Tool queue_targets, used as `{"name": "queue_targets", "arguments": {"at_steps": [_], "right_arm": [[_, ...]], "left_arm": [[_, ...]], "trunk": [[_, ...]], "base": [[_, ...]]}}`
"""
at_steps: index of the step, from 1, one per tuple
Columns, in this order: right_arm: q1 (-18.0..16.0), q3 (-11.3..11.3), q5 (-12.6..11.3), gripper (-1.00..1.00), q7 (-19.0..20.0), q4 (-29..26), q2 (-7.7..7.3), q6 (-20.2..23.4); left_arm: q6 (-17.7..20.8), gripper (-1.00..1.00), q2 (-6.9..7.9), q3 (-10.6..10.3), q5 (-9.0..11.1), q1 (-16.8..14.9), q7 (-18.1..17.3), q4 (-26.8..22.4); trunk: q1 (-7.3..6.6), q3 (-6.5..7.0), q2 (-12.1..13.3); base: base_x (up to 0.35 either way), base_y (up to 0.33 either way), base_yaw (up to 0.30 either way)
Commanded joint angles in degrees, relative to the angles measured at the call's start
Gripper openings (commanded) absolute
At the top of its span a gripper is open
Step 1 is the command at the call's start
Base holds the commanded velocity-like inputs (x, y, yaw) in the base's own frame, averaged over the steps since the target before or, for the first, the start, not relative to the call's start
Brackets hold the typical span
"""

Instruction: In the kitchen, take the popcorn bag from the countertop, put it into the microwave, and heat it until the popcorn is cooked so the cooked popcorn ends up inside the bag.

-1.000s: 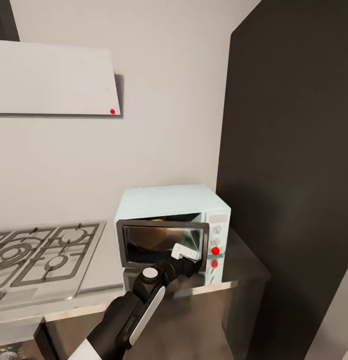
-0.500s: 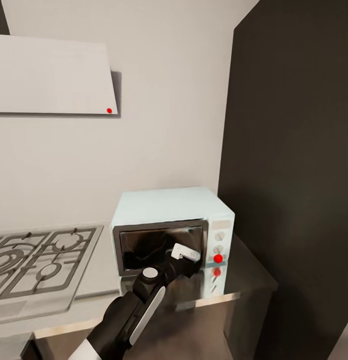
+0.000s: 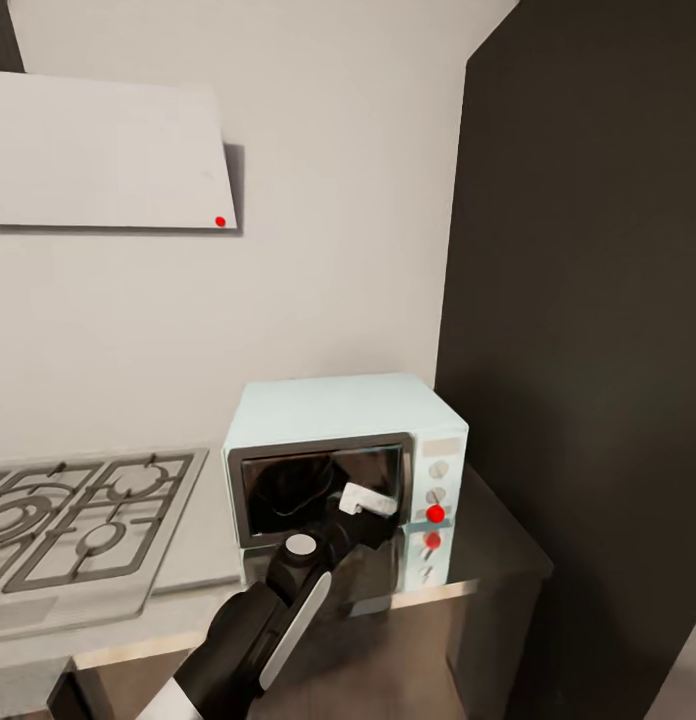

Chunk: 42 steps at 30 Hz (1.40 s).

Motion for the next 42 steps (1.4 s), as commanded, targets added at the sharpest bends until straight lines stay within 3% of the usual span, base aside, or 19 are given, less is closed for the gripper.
{"name": "queue_targets", "arguments": {"at_steps": [1, 28, 33, 35, 36, 38, 39, 42], "right_arm": [[-0.1, -0.5, 0.5, 1.00, 0.1, 0.2, -0.03, -0.1], [-0.1, -0.5, 0.5, 1.00, 0.1, 0.1, 0.05, -0.1], [-0.1, -0.4, 0.6, 1.00, 0.1, 0.1, -0.02, -0.3], [-0.1, -0.2, 0.8, 1.00, 0.1, 0.1, -0.32, -0.5], [-0.1, -0.2, 0.8, 1.00, 0.1, 0.1, -0.37, -0.6], [-0.1, -0.1, 0.9, 1.00, 0.1, 0.0, -0.41, -0.7], [-0.1, -0.1, 0.9, 1.00, 0.1, 0.0, -0.40, -0.8], [-0.1, -0.1, 1.0, 1.00, 0.1, 0.0, -0.45, -0.8]], "left_arm": [[0.3, 1.00, 0.01, -0.1, 0.6, -0.1, 0.9, -0.1], [0.2, 1.00, 0.13, -0.5, 1.1, -0.1, 1.8, 0.5], [0.0, 1.00, 0.36, -0.2, 6.5, -0.1, 1.4, 3.8], [-0.3, 1.00, 0.98, 0.4, 11.4, -0.1, 1.3, 8.6], [-0.9, 1.00, 1.28, 0.9, 12.5, -0.1, 1.3, 10.3], [-3.2, 1.00, 2.01, 1.8, 13.9, -0.1, 1.3, 14.3], [-6.2, 1.00, 2.92, 2.2, 14.6, -0.1, 1.3, 19.2], [-9.9, 1.00, 4.90, 2.5, 15.2, -0.1, 1.3, 28.6]], "trunk": [[-0.03, -0.08, -0.1], [-0.03, -0.08, -0.1], [-0.03, -0.08, -0.1], [-0.03, -0.08, -0.1], [-0.03, -0.08, -0.1], [-0.03, -0.08, -0.1], [-0.03, -0.08, -0.1], [-0.03, -0.08, -0.1]], "base": [[-0.333, 0.000, 0.000], [-0.346, 0.000, 0.000], [-0.227, 0.000, 0.000], [-0.036, 0.000, 0.000], [-0.013, 0.000, 0.000], [-0.007, 0.000, 0.000], [-0.002, 0.000, 0.000], [0.000, 0.000, 0.000]]}}
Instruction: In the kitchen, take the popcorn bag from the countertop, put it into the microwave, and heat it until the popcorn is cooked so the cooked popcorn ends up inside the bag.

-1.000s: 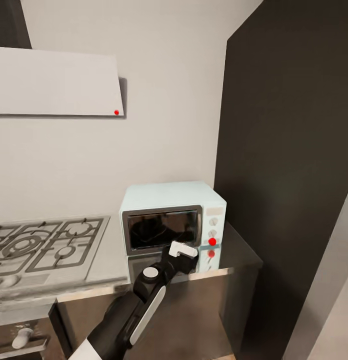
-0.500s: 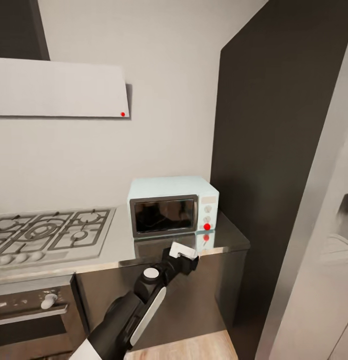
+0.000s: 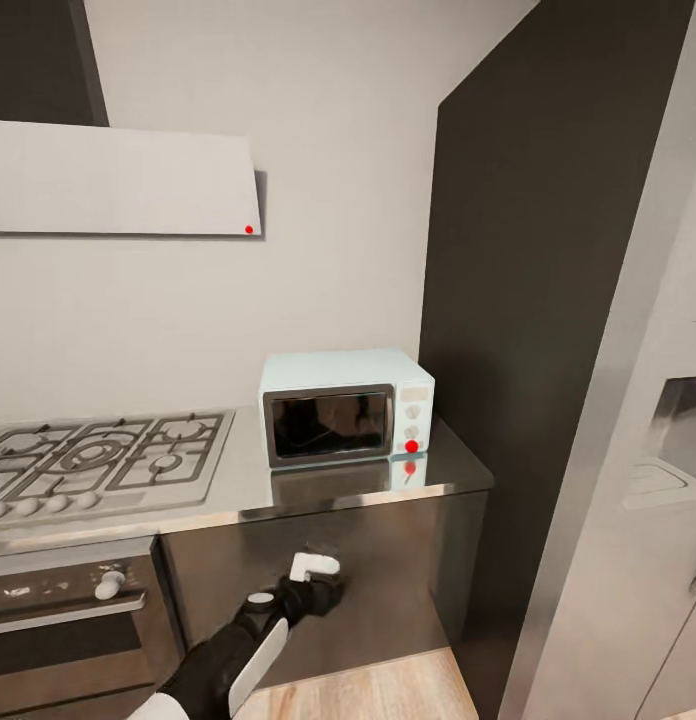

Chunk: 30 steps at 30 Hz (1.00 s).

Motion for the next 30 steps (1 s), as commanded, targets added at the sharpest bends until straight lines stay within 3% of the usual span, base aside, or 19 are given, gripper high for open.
{"name": "queue_targets", "arguments": {"at_steps": [1, 3, 6, 9, 12, 16, 21, 24, 27, 30], "right_arm": [[-0.1, -0.5, 0.5, 1.00, 0.1, 0.1, -0.05, -0.2], [-0.1, -0.5, 0.5, 1.00, 0.1, 0.1, -0.05, -0.2], [-0.1, -0.5, 0.6, 1.00, 0.1, 0.1, -0.11, -0.2], [-0.1, -0.5, 0.6, 1.00, 0.1, 0.1, -0.11, -0.1], [-0.1, -0.5, 0.6, 1.00, 0.1, 0.1, 0.00, 0.0], [-0.1, -0.5, 0.6, 1.00, 0.1, 0.1, 0.22, -0.1], [-0.1, -0.5, 0.5, 1.00, 0.1, 0.1, 0.29, -0.2], [-0.1, -0.5, 0.4, 1.00, 0.1, 0.1, 0.29, -0.3], [-0.1, -0.5, 0.4, 1.00, 0.1, 0.1, 0.29, -0.3], [-0.1, -0.5, 0.4, 1.00, 0.1, 0.1, 0.29, -0.3]], "left_arm": [[-0.9, 1.00, 0.47, -0.1, 1.0, -0.1, 0.4, 3.5], [-3.7, 1.00, 0.96, 0.0, 2.2, -0.1, 0.4, 10.6], [-11.5, 1.00, 1.13, 0.0, 5.6, -0.1, 0.0, 27.4], [-12.9, 1.00, 0.99, 0.0, 6.1, -0.1, -0.4, 33.5], [-13.2, 1.00, 0.91, 0.1, 6.5, 0.1, -3.4, 39.4], [-13.2, 1.00, 1.49, 0.2, 6.8, 0.2, -7.7, 42.1], [-13.2, 1.00, 1.93, 0.3, 6.9, 0.7, -8.6, 42.6], [-13.0, 1.00, 1.96, 0.3, 7.4, 2.6, -8.7, 42.6], [-12.9, 1.00, 2.12, 0.3, 10.5, 6.1, -8.8, 42.7], [-13.1, 1.00, 3.43, 0.3, 13.7, 9.4, -8.8, 42.6]], "trunk": [[0.00, -0.07, -0.1], [0.00, -0.07, -0.1], [0.00, -0.07, -0.1], [0.00, -0.07, -0.1], [0.00, -0.07, -0.1], [0.00, -0.07, -0.1], [0.00, -0.07, -0.1], [0.00, -0.07, -0.1], [0.00, -0.07, -0.1], [0.00, -0.07, -0.1]], "base": [[0.000, 0.000, 0.000], [0.000, 0.000, 0.000], [0.000, 0.000, 0.000], [0.000, 0.000, 0.000], [0.000, 0.000, 0.000], [0.000, 0.000, 0.000], [0.000, 0.000, 0.000], [0.000, 0.000, 0.000], [0.000, 0.000, 0.000], [0.000, 0.000, 0.000]]}}
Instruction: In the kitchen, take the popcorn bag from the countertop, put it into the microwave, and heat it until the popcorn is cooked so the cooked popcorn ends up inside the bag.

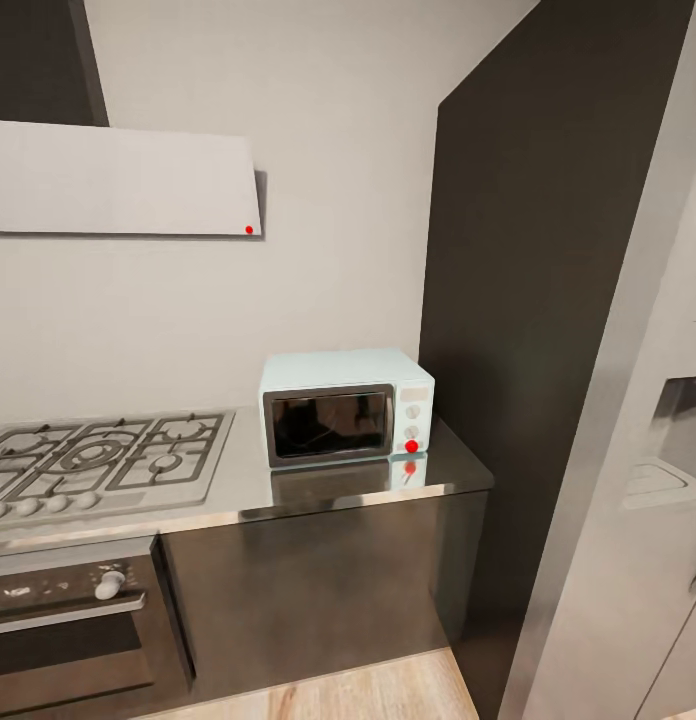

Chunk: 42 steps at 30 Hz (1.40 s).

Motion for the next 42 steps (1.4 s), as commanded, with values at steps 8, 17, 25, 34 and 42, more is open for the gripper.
{"name": "queue_targets", "arguments": {"at_steps": [8, 17, 25, 34, 42], "right_arm": [[-0.1, -0.4, 0.4, 1.00, 0.1, 0.1, 0.00, -0.1], [-0.1, -0.5, 0.2, 1.00, 0.1, 0.2, 0.06, 0.5], [-0.1, -0.5, 0.2, 1.00, 0.1, 0.2, -0.03, 0.4], [-0.1, -0.5, 0.2, 1.00, 0.1, 0.2, 0.05, 0.2], [-0.1, -0.6, 0.1, 1.00, 0.0, 0.2, 0.05, 0.2]], "left_arm": [[-1.1, 1.00, 1.93, -0.5, 5.6, 4.5, -0.2, 0.0], [-6.0, 1.00, 1.76, -0.6, 5.7, 5.6, -0.2, 0.0], [-5.9, 1.00, 1.75, -0.6, 5.8, 5.7, -0.2, 0.0], [-5.9, 1.00, 1.67, -0.6, 5.8, 5.7, -0.2, 0.0], [-5.9, 1.00, 1.66, -0.6, 5.8, 5.7, -0.1, 0.0]], "trunk": [[0.01, -0.07, -0.1], [0.01, -0.07, -0.1], [0.01, -0.07, -0.1], [0.01, -0.07, -0.1], [0.01, -0.07, -0.1]], "base": [[0.000, 0.000, 0.000], [0.000, 0.000, 0.001], [0.000, 0.000, 0.188], [0.000, 0.000, 0.271], [0.000, 0.000, 0.259]]}}
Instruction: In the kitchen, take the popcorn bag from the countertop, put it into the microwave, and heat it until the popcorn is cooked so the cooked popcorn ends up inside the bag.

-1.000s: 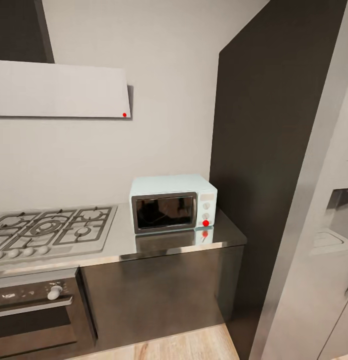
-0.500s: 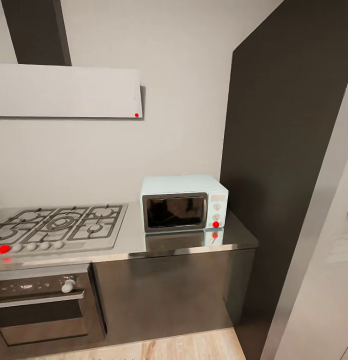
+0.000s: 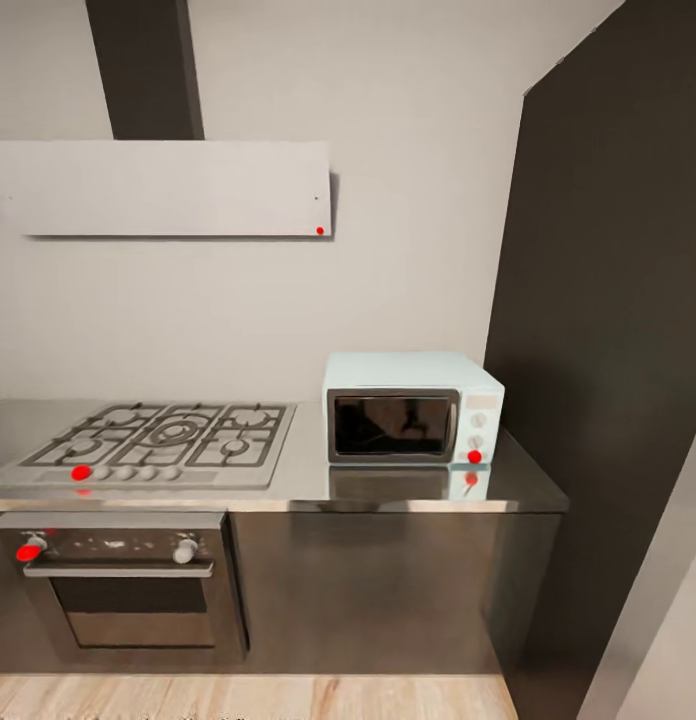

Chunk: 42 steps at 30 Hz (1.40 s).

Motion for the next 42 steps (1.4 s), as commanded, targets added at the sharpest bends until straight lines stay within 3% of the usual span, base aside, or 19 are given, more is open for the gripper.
{"name": "queue_targets", "arguments": {"at_steps": [1, 23, 42], "right_arm": [[-0.1, -0.5, 0.4, 1.00, 0.1, 0.2, -0.04, -0.2], [-0.1, -0.7, 0.3, 1.00, 0.2, 0.2, -0.04, -0.5], [-0.1, -0.7, 0.3, 1.00, 0.2, 0.2, -0.13, 0.0]], "left_arm": [[-0.2, 1.00, 0.00, -0.5, 0.5, -0.1, -0.2, 0.1], [0.0, 1.00, -0.27, -0.5, 0.5, -0.1, 0.1, 0.1], [0.2, 1.00, -0.18, -0.4, 0.5, -0.1, 0.1, 0.1]], "trunk": [[0.00, -0.07, 0.0], [0.00, -0.07, 0.0], [0.00, -0.07, 0.0]], "base": [[0.000, 0.000, 0.113], [0.000, -0.007, 0.008], [0.000, -0.231, 0.000]]}}
